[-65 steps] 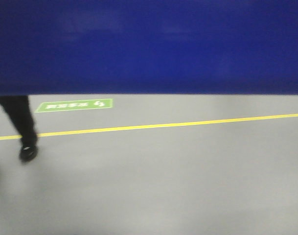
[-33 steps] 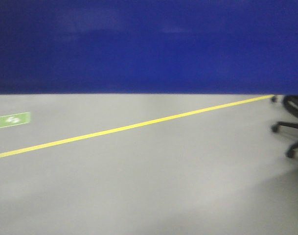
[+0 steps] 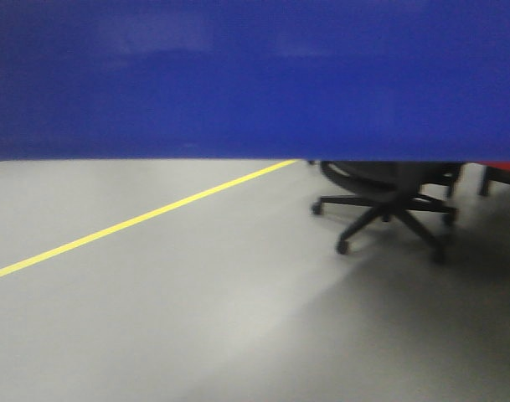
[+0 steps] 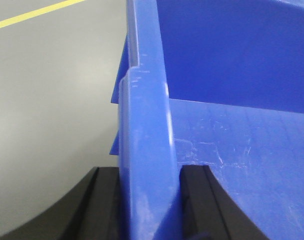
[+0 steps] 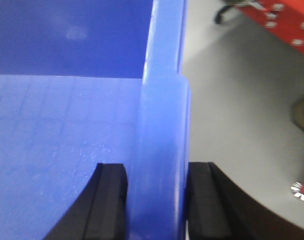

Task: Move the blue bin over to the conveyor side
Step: 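Carry the blue bin with both grippers toward the red-framed conveyor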

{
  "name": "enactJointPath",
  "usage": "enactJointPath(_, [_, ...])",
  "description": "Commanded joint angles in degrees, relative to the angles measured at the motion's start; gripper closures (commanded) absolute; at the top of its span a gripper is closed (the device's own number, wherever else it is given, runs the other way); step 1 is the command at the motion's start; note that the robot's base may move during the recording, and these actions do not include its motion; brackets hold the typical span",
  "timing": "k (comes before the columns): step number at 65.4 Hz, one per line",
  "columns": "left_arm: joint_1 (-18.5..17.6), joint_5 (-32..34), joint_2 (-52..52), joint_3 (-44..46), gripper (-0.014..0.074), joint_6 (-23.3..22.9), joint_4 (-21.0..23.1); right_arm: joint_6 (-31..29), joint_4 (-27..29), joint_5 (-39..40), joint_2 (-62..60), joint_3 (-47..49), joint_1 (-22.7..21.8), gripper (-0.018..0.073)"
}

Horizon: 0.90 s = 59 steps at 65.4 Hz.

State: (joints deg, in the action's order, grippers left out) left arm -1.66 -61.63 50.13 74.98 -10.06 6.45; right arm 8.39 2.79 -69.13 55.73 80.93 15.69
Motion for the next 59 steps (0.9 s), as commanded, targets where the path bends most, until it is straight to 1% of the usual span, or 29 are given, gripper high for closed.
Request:
enactJointPath(1, [-0.05, 5.77, -1.01, 0.99, 0.0615, 0.84, -1.91, -1.17, -3.48, 5.28, -1.03, 0.85, -0.32, 0.0637])
enactJointPath(59, [-0.05, 5.77, -1.01, 0.99, 0.0615, 0.84, -2.08, -1.17, -3.48, 5.28, -1.03, 0.85, -0.32, 0.0637])
